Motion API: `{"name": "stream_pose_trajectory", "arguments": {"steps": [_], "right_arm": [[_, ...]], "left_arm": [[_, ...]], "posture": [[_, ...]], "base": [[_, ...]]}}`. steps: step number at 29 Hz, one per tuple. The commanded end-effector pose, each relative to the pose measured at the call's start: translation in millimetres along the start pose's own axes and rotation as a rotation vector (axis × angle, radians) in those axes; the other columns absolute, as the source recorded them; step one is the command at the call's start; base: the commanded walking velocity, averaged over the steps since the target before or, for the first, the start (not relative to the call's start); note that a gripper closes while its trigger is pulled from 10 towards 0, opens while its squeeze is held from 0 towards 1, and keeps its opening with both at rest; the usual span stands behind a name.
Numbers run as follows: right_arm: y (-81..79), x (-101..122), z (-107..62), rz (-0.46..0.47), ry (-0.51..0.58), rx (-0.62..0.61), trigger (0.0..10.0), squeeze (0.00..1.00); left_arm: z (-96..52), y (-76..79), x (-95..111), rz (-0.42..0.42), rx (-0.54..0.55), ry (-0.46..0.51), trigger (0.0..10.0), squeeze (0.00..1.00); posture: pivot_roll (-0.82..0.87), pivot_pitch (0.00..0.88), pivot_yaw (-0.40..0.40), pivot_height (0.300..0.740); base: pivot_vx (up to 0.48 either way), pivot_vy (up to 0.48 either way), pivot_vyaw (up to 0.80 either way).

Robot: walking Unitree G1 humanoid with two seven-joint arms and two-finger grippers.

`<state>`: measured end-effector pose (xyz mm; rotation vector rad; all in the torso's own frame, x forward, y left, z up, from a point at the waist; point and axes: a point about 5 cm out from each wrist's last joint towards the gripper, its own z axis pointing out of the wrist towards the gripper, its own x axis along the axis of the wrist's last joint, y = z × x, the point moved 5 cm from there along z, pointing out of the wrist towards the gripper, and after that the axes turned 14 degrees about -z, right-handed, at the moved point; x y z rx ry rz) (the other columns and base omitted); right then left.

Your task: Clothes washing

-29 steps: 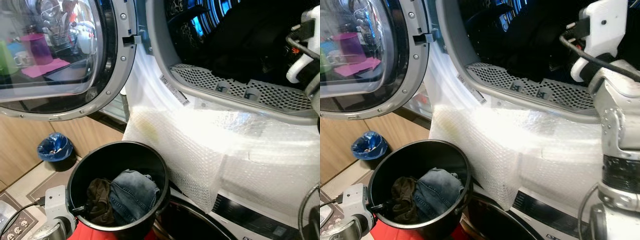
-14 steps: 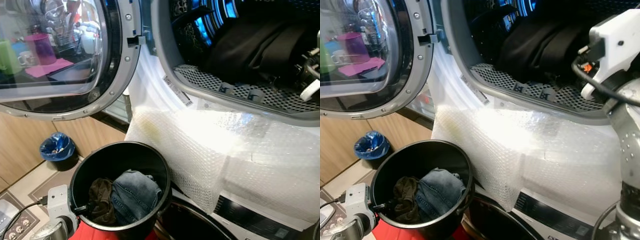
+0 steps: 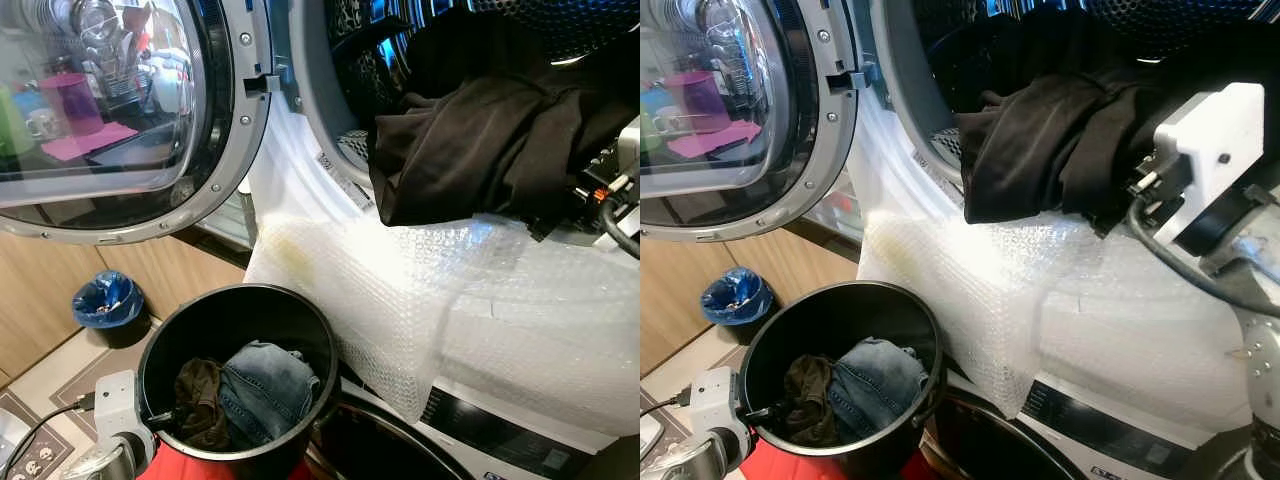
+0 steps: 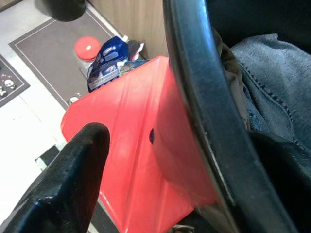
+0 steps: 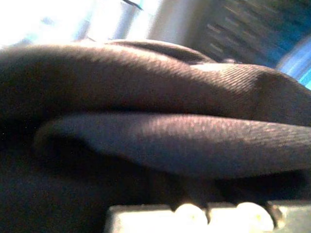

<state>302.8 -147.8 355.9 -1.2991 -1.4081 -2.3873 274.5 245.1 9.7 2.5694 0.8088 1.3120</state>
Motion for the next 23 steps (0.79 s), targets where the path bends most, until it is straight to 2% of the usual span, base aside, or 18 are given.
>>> {"name": "stream_pose_trajectory", "arguments": {"steps": [1,3,4,5,6,7,8,9,10,11,12,13,16,18,20,22,23], "right_arm": [[-7.5,15.5,12.3,-0.019,0.096,0.09,10.0,0.0],[-4.5,21.6,20.9,0.0,0.158,0.108,10.0,0.0],[13.9,22.0,30.5,0.014,0.176,0.042,10.0,0.0],[41.0,20.6,43.1,0.028,0.174,-0.071,10.0,0.0],[65.8,17.0,48.4,0.034,0.143,-0.202,10.0,0.0],[80.4,14.5,50.1,0.038,0.119,-0.284,10.0,0.0],[164.0,-10.2,22.3,0.245,-0.028,-0.817,10.0,0.0],[182.5,-21.7,5.7,0.336,-0.082,-0.98,10.0,0.0],[194.5,-33.2,-14.6,0.378,-0.148,-1.116,10.0,0.0],[204.9,-39.5,-41.6,0.31,-0.228,-1.229,10.0,0.0],[209.9,-35.1,-53.2,0.229,-0.245,-1.268,10.0,0.0],[209.3,-32.2,-55.7,0.19,-0.239,-1.261,10.0,0.0],[202.2,-37.2,-54.8,0.147,-0.257,-1.244,10.0,0.0],[192.1,-50.9,-47.5,0.186,-0.292,-1.183,10.0,0.0],[185.4,-58.0,-41.5,0.165,-0.321,-1.151,10.0,0.0],[181.9,-59.3,-35.3,0.196,-0.303,-1.131,10.0,0.0],[177.4,-53.1,-23.4,0.238,-0.227,-1.084,10.0,0.0]], "left_arm": [[4.3,0.6,-30.1,0.002,0.013,-0.111,10.0,0.0],[4.8,1.3,-29.2,0.0,0.013,-0.107,10.0,0.0],[4.7,1.3,-28.7,-0.002,0.014,-0.104,10.0,0.0],[4.5,0.8,-28.2,-0.004,0.015,-0.102,10.0,0.0],[4.6,0.2,-28.1,-0.005,0.017,-0.1,10.0,0.0],[4.7,-0.1,-28.0,-0.006,0.017,-0.1,10.0,0.0],[4.3,-0.9,-27.2,-0.01,0.023,-0.093,10.0,0.0],[4.1,-1.2,-26.6,-0.012,0.024,-0.09,10.0,0.0],[3.8,-1.5,-25.9,-0.015,0.026,-0.086,10.0,0.0],[3.4,-2.1,-25.6,-0.018,0.028,-0.082,10.0,0.0],[3.1,-2.6,-26.3,-0.018,0.029,-0.083,10.0,0.0],[2.6,-3.6,-27.5,-0.02,0.031,-0.084,10.0,0.0],[1.7,-4.2,-29.4,-0.025,0.034,-0.086,10.0,0.0],[1.4,-3.9,-31.1,-0.022,0.031,-0.092,10.0,0.0],[1.3,-3.9,-31.6,-0.018,0.029,-0.097,10.0,0.0],[1.7,-3.6,-30.7,-0.014,0.028,-0.097,10.0,0.0],[2.3,-3.2,-29.6,-0.013,0.027,-0.095,10.0,0.0]], "posture": [[-0.03,0.066,0.004,0.74],[-0.02,0.063,0.004,0.74],[-0.02,0.06,0.003,0.74],[-0.02,0.06,0.003,0.74],[-0.02,0.059,0.004,0.74],[-0.02,0.059,0.004,0.74],[-0.01,0.058,-0.001,0.74],[-0.01,0.06,-0.004,0.74],[-0.01,0.06,-0.004,0.74],[-0.01,0.061,-0.007,0.74],[0.0,0.061,-0.009,0.74],[0.0,0.063,-0.009,0.74],[0.0,0.065,-0.007,0.74],[0.0,0.068,-0.005,0.74],[-0.01,0.072,-0.001,0.74],[-0.01,0.072,0.001,0.74],[-0.01,0.072,0.001,0.74]], "base": [[0.0,0.0,0.0],[0.0,0.0,0.0],[0.0,0.0,0.0],[0.0,0.0,0.0],[0.0,0.0,0.0],[0.0,0.0,0.0],[0.0,0.0,0.0],[0.0,0.0,0.0],[0.0,0.0,0.0],[0.0,0.0,0.0],[0.0,0.0,0.0],[0.0,0.0,0.0],[0.0,0.0,0.0],[0.0,0.0,0.0],[0.0,0.0,0.0],[0.0,0.0,0.0],[0.0,0.0,0.0]]}}
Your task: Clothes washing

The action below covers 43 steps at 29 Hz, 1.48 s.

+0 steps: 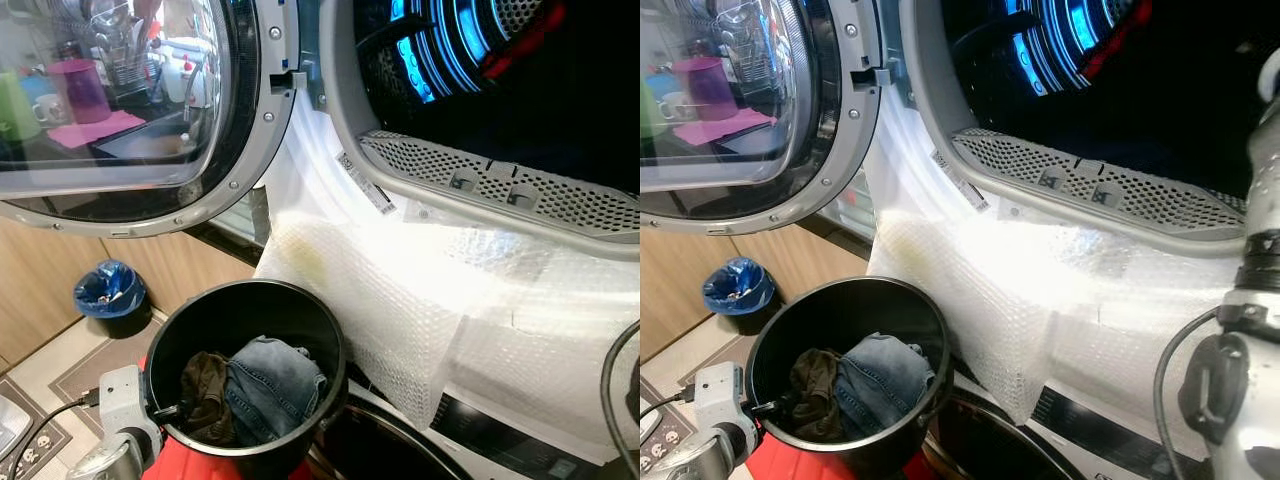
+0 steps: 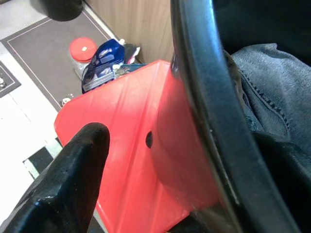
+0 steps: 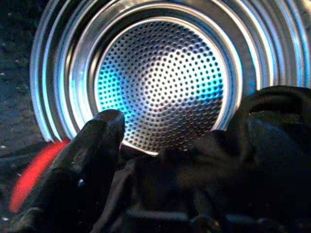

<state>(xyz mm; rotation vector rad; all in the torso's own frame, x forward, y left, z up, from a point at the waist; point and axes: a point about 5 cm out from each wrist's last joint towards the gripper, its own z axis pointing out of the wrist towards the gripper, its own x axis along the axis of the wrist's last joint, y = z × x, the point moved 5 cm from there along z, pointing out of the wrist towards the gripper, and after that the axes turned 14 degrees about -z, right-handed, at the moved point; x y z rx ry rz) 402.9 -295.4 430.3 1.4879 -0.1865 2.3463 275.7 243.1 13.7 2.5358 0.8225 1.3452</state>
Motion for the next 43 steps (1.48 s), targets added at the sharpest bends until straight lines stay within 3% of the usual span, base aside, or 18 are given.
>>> {"name": "stream_pose_trajectory", "arguments": {"steps": [1,6,7,9,11,13,20,22,24,25,26,31,32,33,34,37,40,43], "right_arm": [[-15.1,10.8,-3.1,0.078,0.059,0.077,10.0,0.0],[-46.8,36.6,-20.0,0.147,0.208,0.294,10.0,0.0],[-75.9,54.2,-46.7,0.231,0.302,0.528,10.0,0.0],[-97.8,66.4,-80.0,0.271,0.392,0.752,10.0,0.0],[-100.3,69.1,-87.4,0.266,0.423,0.791,10.0,0.0],[-123.7,71.1,-148.1,0.249,0.53,1.111,10.0,0.0],[-143.5,68.8,-247.9,0.488,0.526,1.624,10.0,0.0],[-145.7,66.4,-255.3,0.51,0.507,1.659,10.0,0.0],[-163.4,27.8,-303.2,0.56,0.303,1.847,10.0,0.0],[-164.4,24.2,-306.2,0.554,0.288,1.857,10.0,0.0],[-170.4,-10.5,-321.7,0.639,0.096,1.885,10.0,0.0],[-176.6,-59.9,-333.4,0.619,-0.123,1.848,10.0,0.0],[-180.6,-102.1,-339.7,0.604,-0.298,1.768,10.0,0.0],[-180.6,-102.1,-339.7,0.604,-0.298,1.768,10.0,0.0],[-179.8,-142.5,-347.7,0.588,-0.449,1.677,10.0,0.0],[-174.6,-180.6,-357.0,0.621,-0.601,1.567,10.0,0.0],[-151.3,-263.1,-394.8,0.507,-0.903,1.358,10.0,0.0],[-140.1,-293.8,-401.5,0.499,-1.03,1.181,10.0,0.0]], "left_arm": [[3.2,-7.3,-31.5,0.004,0.04,-0.12,10.0,0.0],[4.0,-6.4,-30.2,0.007,0.036,-0.117,10.0,0.0],[4.5,-5.1,-30.4,0.007,0.033,-0.117,10.0,0.0],[5.1,-4.0,-30.5,0.006,0.03,-0.117,10.0,0.0],[5.2,-3.9,-30.6,0.006,0.03,-0.117,10.0,0.0],[5.7,-3.1,-30.4,0.005,0.027,-0.116,10.0,0.0],[6.8,-0.7,-30.9,0.022,0.017,-0.116,10.0,0.0],[6.8,-0.5,-30.9,0.022,0.017,-0.116,10.0,0.0],[7.9,1.1,-29.9,0.026,0.012,-0.11,10.0,0.0],[8.1,1.2,-29.7,0.027,0.011,-0.109,10.0,0.0],[8.7,2.3,-28.9,0.029,0.008,-0.102,10.0,0.0],[9.0,2.5,-27.5,0.036,0.008,-0.096,10.0,0.0],[9.4,2.1,-26.6,0.037,0.011,-0.091,10.0,0.0],[9.4,2.1,-26.6,0.037,0.011,-0.091,10.0,0.0],[9.5,1.3,-25.8,0.038,0.013,-0.086,10.0,0.0],[8.8,-0.8,-25.6,0.039,0.017,-0.082,10.0,0.0],[5.8,-7.7,-24.3,0.038,0.037,-0.069,10.0,0.0],[4.8,-10.3,-22.1,0.044,0.047,-0.055,10.0,0.0]], "posture": [[-0.01,0.072,0.001,0.74],[-0.01,0.067,0.002,0.74],[-0.02,0.065,0.001,0.74],[-0.02,0.063,0.0,0.74],[-0.02,0.063,0.0,0.74],[-0.02,0.062,0.0,0.74],[-0.03,0.066,0.002,0.74],[-0.03,0.067,0.002,0.74],[-0.04,0.071,0.0,0.74],[-0.04,0.071,0.0,0.74],[-0.03,0.074,-0.004,0.74],[-0.03,0.073,-0.007,0.74],[-0.03,0.076,-0.01,0.74],[-0.03,0.076,-0.01,0.74],[-0.02,0.079,-0.012,0.74],[-0.02,0.08,-0.014,0.74],[0.0,0.086,-0.02,0.74],[0.0,0.087,-0.022,0.74]], "base": [[0.0,0.0,0.0],[0.0,0.0,0.0],[0.0,0.0,0.0],[0.0,0.0,0.0],[0.0,0.0,0.0],[0.0,0.0,0.0],[0.0,0.0,0.0],[0.0,0.0,0.0],[0.0,0.0,0.0],[0.0,0.0,0.0],[0.0,0.0,0.0],[0.0,0.0,0.0],[0.0,0.0,0.0],[0.0,0.0,0.0],[0.0,0.0,0.0],[0.0,0.0,0.0],[0.0,0.0,0.0],[0.0,0.0,0.0]]}}
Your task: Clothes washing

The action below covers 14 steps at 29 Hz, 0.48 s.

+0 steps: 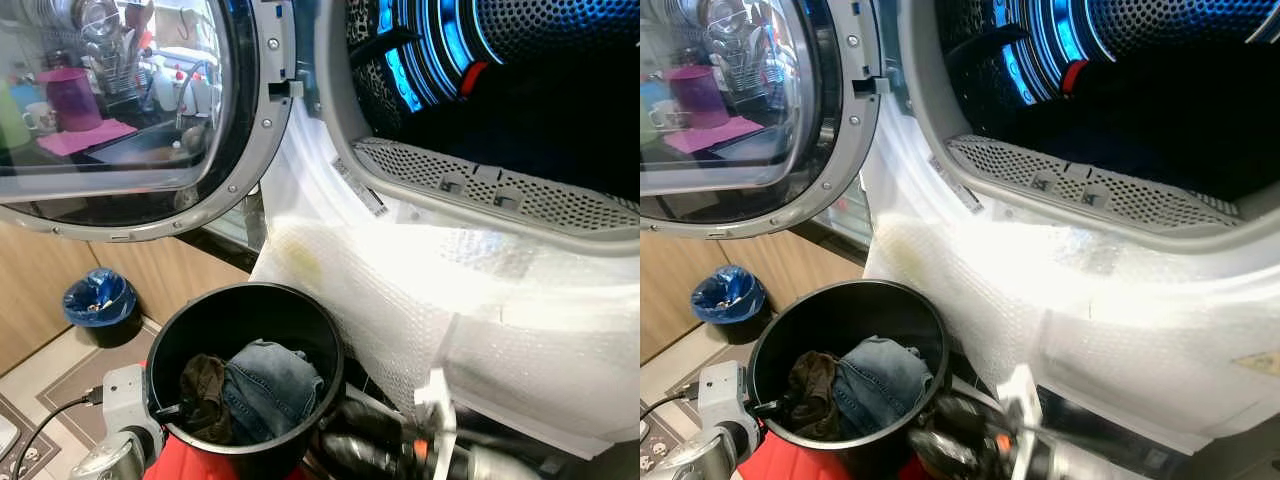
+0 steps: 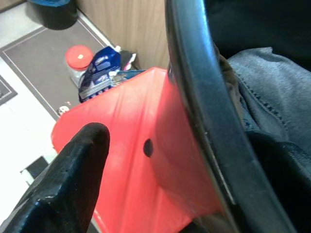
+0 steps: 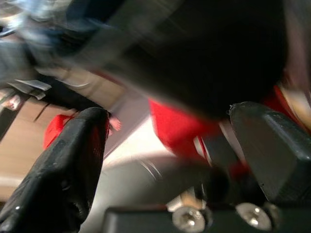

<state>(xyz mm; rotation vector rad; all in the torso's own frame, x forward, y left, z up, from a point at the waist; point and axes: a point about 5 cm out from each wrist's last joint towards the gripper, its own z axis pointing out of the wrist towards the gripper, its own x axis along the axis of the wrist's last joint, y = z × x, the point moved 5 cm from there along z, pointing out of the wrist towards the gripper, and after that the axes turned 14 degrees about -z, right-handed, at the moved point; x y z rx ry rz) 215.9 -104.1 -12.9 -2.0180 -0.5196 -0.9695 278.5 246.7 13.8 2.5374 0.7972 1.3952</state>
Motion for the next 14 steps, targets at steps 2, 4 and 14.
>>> {"name": "stream_pose_trajectory", "arguments": {"steps": [2,4,14], "right_arm": [[55.6,-48.9,-9.8,0.029,-0.165,-0.388,10.0,0.0],[72.9,-69.5,-20.1,0.048,-0.239,-0.543,10.0,0.0],[77.9,-123.8,-28.6,0.141,-0.429,-0.751,10.0,0.0]], "left_arm": [[-1.3,-8.1,-16.4,0.052,0.057,-0.039,10.0,0.0],[-4.6,-5.9,-8.1,0.053,0.058,-0.004,10.0,0.0],[-54.2,-39.7,32.9,-0.038,0.341,0.222,10.0,0.0]], "posture": [[0.0,0.084,-0.018,0.74],[0.0,0.085,-0.014,0.74],[0.09,0.105,0.027,0.74]], "base": [[0.0,0.0,0.0],[0.0,0.0,0.0],[0.0,0.0,0.0]]}}
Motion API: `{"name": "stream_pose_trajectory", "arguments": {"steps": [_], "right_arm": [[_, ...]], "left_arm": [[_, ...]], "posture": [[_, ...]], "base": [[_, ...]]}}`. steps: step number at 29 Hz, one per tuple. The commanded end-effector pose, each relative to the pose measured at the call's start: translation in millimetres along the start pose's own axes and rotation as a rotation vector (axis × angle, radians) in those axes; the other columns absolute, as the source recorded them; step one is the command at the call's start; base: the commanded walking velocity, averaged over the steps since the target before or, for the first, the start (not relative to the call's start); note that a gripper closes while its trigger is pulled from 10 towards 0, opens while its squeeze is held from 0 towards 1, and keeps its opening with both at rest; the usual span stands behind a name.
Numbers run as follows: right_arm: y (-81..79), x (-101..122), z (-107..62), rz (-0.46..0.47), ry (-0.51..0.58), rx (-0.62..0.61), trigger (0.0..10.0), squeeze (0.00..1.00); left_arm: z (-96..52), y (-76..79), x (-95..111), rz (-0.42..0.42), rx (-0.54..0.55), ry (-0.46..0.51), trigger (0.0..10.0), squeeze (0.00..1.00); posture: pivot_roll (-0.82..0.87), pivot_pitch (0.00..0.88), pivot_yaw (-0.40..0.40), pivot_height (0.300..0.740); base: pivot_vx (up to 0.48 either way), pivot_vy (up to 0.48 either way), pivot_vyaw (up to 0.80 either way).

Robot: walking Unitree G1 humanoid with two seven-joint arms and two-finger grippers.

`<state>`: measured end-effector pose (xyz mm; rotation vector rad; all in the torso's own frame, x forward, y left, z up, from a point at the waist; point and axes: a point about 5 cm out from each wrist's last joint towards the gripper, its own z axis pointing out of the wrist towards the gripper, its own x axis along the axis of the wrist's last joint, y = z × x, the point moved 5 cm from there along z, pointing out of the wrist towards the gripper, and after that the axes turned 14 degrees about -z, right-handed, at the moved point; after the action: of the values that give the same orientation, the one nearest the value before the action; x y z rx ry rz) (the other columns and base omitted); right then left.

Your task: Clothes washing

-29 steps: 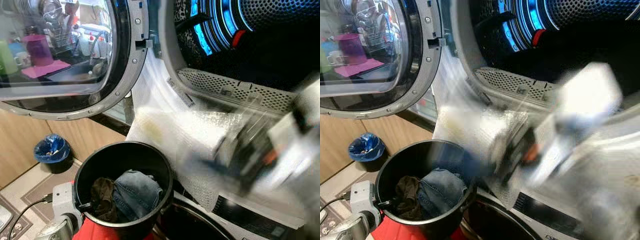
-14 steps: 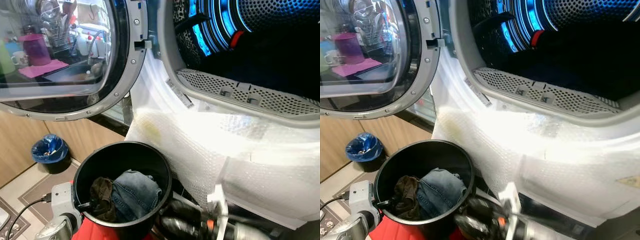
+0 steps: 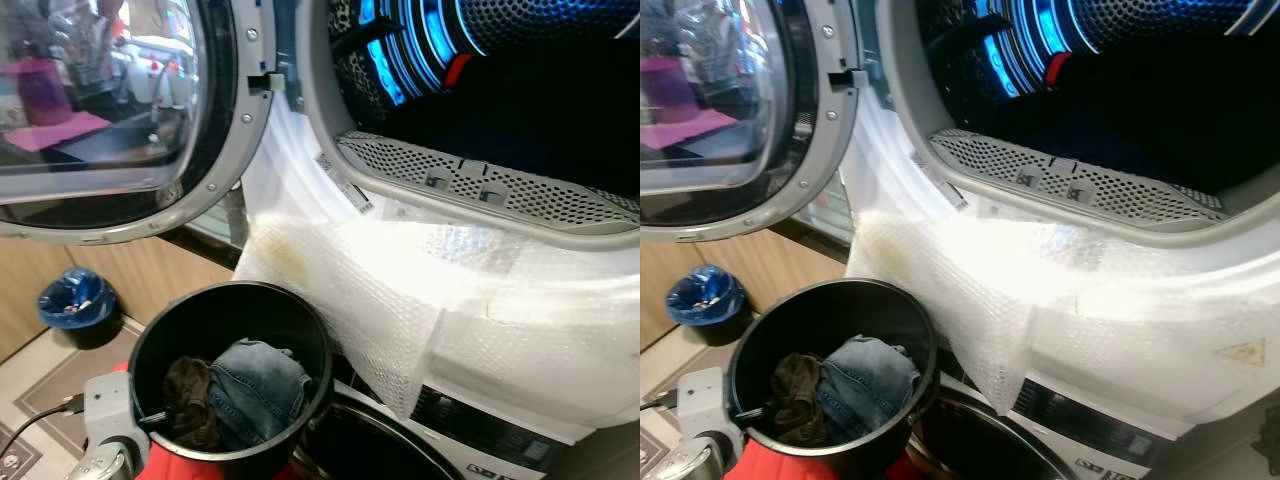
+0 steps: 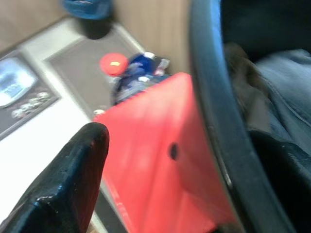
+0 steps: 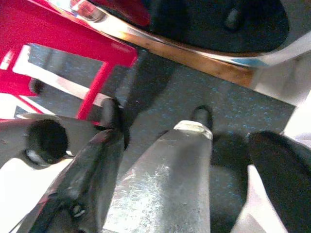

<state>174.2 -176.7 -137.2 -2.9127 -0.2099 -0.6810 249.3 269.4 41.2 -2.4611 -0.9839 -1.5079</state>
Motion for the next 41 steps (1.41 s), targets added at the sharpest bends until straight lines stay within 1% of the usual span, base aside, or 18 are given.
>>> {"name": "stream_pose_trajectory", "arguments": {"steps": [1,4,7,10,14,17,19,21,24,26,29,33,34,35,36,37,38,41], "right_arm": [[-3.1,2.5,3.3,-0.022,0.004,-0.012,10.0,0.0],[-4.9,3.4,4.6,-0.025,0.004,-0.016,10.0,0.0],[-9.3,10.2,7.0,-0.038,0.011,-0.014,10.0,0.0],[-11.9,12.0,8.0,-0.046,0.012,-0.012,10.0,0.0],[-14.8,13.8,9.0,-0.05,0.017,-0.008,10.0,0.0],[-21.8,15.2,10.7,-0.066,0.021,0.006,10.0,0.0],[-22.3,15.3,10.8,-0.066,0.021,0.007,10.0,0.0],[-24.1,16.2,11.3,-0.069,0.022,0.011,10.0,0.0],[-26.6,19.4,11.8,-0.075,0.035,0.02,10.0,0.0],[-26.5,23.5,11.9,-0.053,0.054,0.019,10.0,0.0],[-27.6,28.8,11.8,-0.033,0.079,0.032,10.0,0.0],[-28.6,29.6,11.9,-0.031,0.082,0.04,10.0,0.0],[-29.2,29.3,11.9,-0.032,0.082,0.043,10.0,0.0],[-30.1,28.3,12.0,-0.031,0.082,0.047,10.0,0.0],[-30.1,28.3,12.0,-0.031,0.082,0.047,10.0,0.0],[-30.6,27.8,12.0,-0.028,0.081,0.047,10.0,0.0],[-31.6,27.1,12.3,-0.024,0.08,0.048,10.0,0.0],[-33.3,26.7,12.6,-0.009,0.081,0.049,10.0,0.0]], "left_arm": [[-14.0,-27.6,17.1,-0.045,0.144,0.069,10.0,0.0],[-22.1,-40.9,19.4,-0.054,0.211,0.077,10.0,0.0],[-43.9,-84.7,22.0,-0.077,0.406,0.09,10.0,0.0],[-50.7,-99.2,20.6,-0.102,0.464,0.074,10.0,0.0],[-54.3,-110.3,18.1,-0.115,0.496,0.048,10.0,0.0],[-61.4,-126.6,17.0,-0.143,0.554,0.023,10.0,0.0],[-62.1,-128.5,17.5,-0.144,0.561,0.024,10.0,0.0],[-62.9,-132.4,21.5,-0.153,0.576,0.036,10.0,0.0],[-58.2,-131.2,42.4,-0.136,0.568,0.108,10.0,0.0],[-57.0,-110.8,69.9,0.037,0.486,0.222,10.0,0.0],[-66.4,-89.4,92.5,0.164,0.441,0.343,10.0,0.0],[-78.5,-74.6,112.6,0.226,0.418,0.462,10.0,0.0],[-81.5,-67.7,120.8,0.248,0.397,0.508,10.0,0.0],[-81.6,-41.4,135.4,0.291,0.274,0.59,10.0,0.0],[-81.6,-41.4,135.4,0.291,0.274,0.59,10.0,0.0],[-79.6,-20.3,141.1,0.306,0.161,0.623,10.0,0.0],[-73.9,43.6,138.2,0.364,-0.207,0.61,10.0,0.0],[-86.8,116.9,113.2,0.492,-0.658,0.522,10.0,0.0]], "posture": [[0.09,0.105,0.027,0.74],[0.11,0.112,0.037,0.74],[0.14,0.116,0.062,0.74],[0.15,0.115,0.078,0.74],[0.16,0.109,0.085,0.74],[0.18,0.103,0.097,0.74],[0.18,0.103,0.097,0.74],[0.18,0.1,0.095,0.74],[0.18,0.097,0.091,0.74],[0.17,0.094,0.09,0.74],[0.18,0.093,0.088,0.74],[0.19,0.093,0.084,0.74],[0.19,0.093,0.084,0.74],[0.19,0.09,0.079,0.74],[0.19,0.09,0.079,0.74],[0.19,0.089,0.077,0.74],[0.18,0.082,0.073,0.74],[0.18,0.081,0.074,0.74]], "base": [[0.0,0.0,0.0],[0.0,0.0,0.0],[0.0,0.0,0.0],[0.0,0.0,0.0],[0.0,0.0,0.0],[0.0,0.0,0.0],[0.0,0.0,0.0],[0.0,0.0,0.0],[0.0,0.0,0.0],[0.0,0.0,0.0],[0.0,0.0,0.0],[0.0,0.0,0.0],[0.0,0.0,0.0],[0.0,0.0,0.0],[0.0,0.0,0.0],[0.0,0.0,0.0],[0.0,0.0,0.0],[0.0,0.0,0.0]]}}
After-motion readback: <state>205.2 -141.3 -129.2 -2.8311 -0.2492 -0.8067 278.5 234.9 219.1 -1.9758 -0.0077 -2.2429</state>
